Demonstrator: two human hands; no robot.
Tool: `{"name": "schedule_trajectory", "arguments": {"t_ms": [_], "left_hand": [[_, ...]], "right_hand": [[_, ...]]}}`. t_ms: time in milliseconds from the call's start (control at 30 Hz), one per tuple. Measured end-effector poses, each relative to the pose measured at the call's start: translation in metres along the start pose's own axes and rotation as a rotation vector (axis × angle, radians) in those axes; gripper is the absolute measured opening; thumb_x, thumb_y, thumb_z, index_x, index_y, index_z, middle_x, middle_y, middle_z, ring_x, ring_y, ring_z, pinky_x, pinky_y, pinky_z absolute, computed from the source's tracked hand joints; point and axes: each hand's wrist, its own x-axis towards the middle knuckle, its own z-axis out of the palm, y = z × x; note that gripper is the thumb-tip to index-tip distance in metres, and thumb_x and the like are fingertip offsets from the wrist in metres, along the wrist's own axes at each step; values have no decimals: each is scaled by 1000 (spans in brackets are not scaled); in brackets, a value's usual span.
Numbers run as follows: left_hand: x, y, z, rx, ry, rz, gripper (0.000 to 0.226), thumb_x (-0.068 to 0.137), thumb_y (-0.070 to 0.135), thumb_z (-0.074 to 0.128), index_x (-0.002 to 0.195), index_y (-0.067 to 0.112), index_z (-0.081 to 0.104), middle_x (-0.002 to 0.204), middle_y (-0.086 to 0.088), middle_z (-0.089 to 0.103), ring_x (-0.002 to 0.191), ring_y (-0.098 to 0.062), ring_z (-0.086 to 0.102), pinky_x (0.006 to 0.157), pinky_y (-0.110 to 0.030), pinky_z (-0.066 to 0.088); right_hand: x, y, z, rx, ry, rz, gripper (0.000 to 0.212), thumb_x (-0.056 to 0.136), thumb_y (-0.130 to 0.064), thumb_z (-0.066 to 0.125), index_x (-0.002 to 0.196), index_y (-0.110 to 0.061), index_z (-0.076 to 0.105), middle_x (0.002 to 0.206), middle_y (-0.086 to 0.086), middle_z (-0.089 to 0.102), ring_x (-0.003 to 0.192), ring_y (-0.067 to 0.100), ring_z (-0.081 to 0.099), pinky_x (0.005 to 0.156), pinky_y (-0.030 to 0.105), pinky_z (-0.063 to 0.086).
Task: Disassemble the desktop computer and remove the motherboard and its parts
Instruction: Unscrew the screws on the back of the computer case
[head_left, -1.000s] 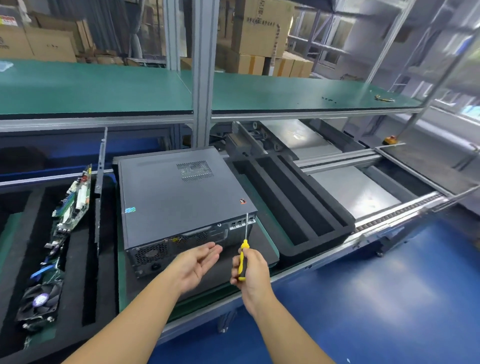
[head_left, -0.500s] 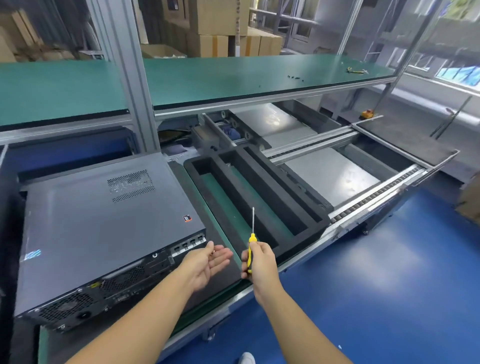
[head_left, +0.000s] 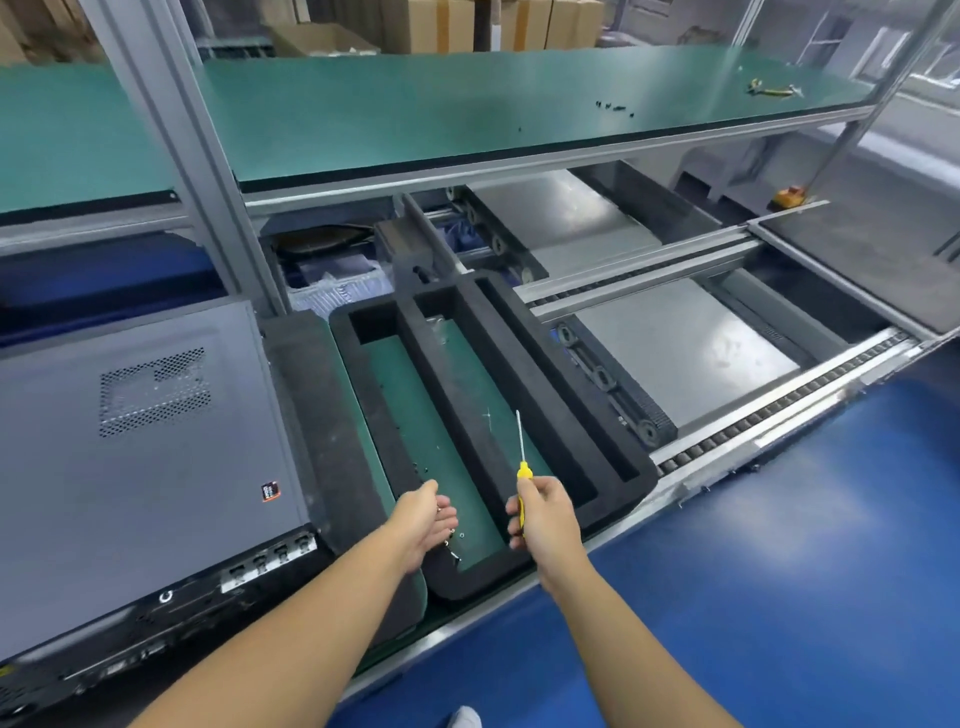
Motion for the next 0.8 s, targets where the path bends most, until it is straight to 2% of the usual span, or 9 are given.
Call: {"name": "schedule_trajectory", "arguments": {"t_ms": [67,100,167,200,333,467,600,733,800], "left_hand": [[4,1,6,89,-6,-25,44,105,42,34,111,5,57,86,-5,53,76,-17,52,69,-29,43],[6,2,9,118,-17,-33,52,104,47,33,127,5,53,93,-6,54,83,-19,54,77,-30,44],[9,6,14,151,-27,-46,63,104,53,30,149,10,36,128,-12,55,114,-27,55,100,-36,42],[8,9,16,163,-19,-42,63,104,53,29,150,11,35,137,-12,52,119,-28,53,102,-38,40],[0,23,15,334,2,30,36,103,34,39,115,9,61,105,-6,69,83,-21,59,75,-28,46],[-9,30,2,509,-87,192,27,100,14,39,105,6,64,87,-4,71,65,-17,66,54,-20,44],[-16,27,-23,594,-104,304,24,104,14,39,94,10,60,84,-5,69,60,-16,63,49,-23,43],[-24,13,-58,510,-151,187,28,107,28,37,97,14,60,83,-1,70,65,-15,64,52,-23,47],[-30,3,-77,510,-177,160,27,104,25,39,101,15,63,86,1,72,70,-14,66,57,-23,48]], "right_hand": [[9,-1,-4,-24,-10,1,17,101,-31,48,105,-17,55,74,-2,62,51,9,51,49,24,47],[13,-1,-6,-32,-15,2,16,101,-31,48,105,-17,55,74,-2,62,51,9,51,49,24,47],[19,-3,-7,-37,-28,8,17,101,-31,48,105,-17,55,75,-1,62,52,9,51,50,24,46],[22,-4,-7,-34,-33,9,16,101,-31,48,105,-16,54,76,-1,61,52,9,51,50,25,46],[30,-11,1,-8,-45,18,13,99,-25,48,107,-16,53,77,1,60,54,11,50,49,26,45],[30,-21,21,10,-118,13,15,99,-22,45,104,-10,52,75,4,62,57,18,55,54,29,48],[25,-30,53,31,-264,-20,16,98,-20,41,96,-7,52,76,12,71,63,27,63,60,33,50],[11,-32,90,132,-454,-7,12,94,-12,39,92,-9,51,84,21,71,68,32,64,57,32,50],[0,-30,108,167,-512,-4,14,94,-10,40,92,-8,54,86,20,70,69,32,64,58,34,52]]}}
